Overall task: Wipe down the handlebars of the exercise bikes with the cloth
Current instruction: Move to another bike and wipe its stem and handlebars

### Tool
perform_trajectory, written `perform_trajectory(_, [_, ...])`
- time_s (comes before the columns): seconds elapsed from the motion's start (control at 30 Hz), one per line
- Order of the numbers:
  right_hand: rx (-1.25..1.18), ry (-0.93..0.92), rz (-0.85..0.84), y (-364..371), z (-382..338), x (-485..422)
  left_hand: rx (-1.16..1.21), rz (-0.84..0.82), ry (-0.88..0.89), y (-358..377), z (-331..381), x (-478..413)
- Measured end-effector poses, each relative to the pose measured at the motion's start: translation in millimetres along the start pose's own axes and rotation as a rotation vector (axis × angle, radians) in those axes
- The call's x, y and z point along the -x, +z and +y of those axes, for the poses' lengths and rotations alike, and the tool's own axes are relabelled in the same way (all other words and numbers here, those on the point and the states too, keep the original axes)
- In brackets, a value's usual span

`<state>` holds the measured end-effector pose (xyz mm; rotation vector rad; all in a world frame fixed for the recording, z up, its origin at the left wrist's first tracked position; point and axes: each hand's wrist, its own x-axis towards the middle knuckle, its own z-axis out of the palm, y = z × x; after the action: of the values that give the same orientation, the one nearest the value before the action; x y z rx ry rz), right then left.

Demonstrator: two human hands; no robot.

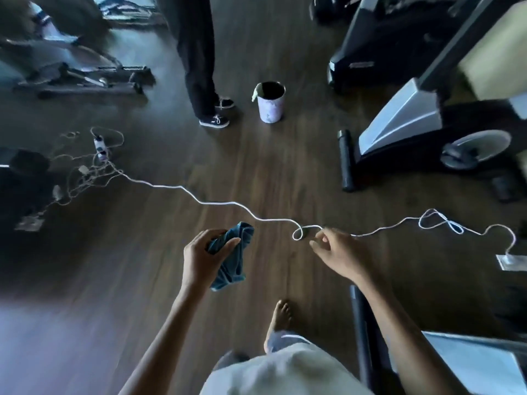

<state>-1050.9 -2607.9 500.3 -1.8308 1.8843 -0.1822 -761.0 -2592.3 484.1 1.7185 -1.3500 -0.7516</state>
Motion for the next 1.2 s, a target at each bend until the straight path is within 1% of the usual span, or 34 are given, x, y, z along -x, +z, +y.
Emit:
perform_trajectory(0.27, [-0.044, 0.218, 0.104, -51.2, 25.4, -84.3, 0.008, -0.231, 0.103, 76.7, 53.5, -147.9])
perform_trajectory(0.4, [-0.103, 0.353, 0.218, -68.8, 38.6, -117.8, 0.023, -0.366, 0.164, 131.1, 74.1, -221.2])
perform_trajectory(0.53, [-0.131, 0.559, 0.257, -85.8, 42.0, -147.2, 0.013, -0.56, 0.277, 193.9, 92.0, -293.1])
perform_trajectory(0.67, [-0.185, 0.767, 0.34, -97.7, 26.6, -170.1, -0.013, -0.78, 0.349, 240.6, 118.7, -348.2])
perform_trajectory(0.73, [-0.211, 0.86, 0.362, -103.3, 16.4, -182.1, -0.013, -0.902, 0.431, 258.6, 132.8, -367.4])
perform_trajectory(0.8, [-0.234, 0.91, 0.383, -108.3, 12.3, -196.1, -0.004, -0.993, 0.496, 274.4, 139.1, -384.2])
perform_trajectory(0.97, [-0.316, 1.058, 0.38, -117.3, 12.3, -216.4, 0.079, -1.128, 0.595, 308.1, 152.2, -406.7])
perform_trajectory(1.07, [-0.341, 1.138, 0.409, -112.7, 12.8, -208.8, 0.053, -1.22, 0.666, 328.0, 156.7, -403.4])
perform_trajectory(1.2, [-0.42, 1.297, 0.494, -95.4, 6.0, -183.0, 0.001, -1.406, 0.739, 352.0, 167.2, -387.1])
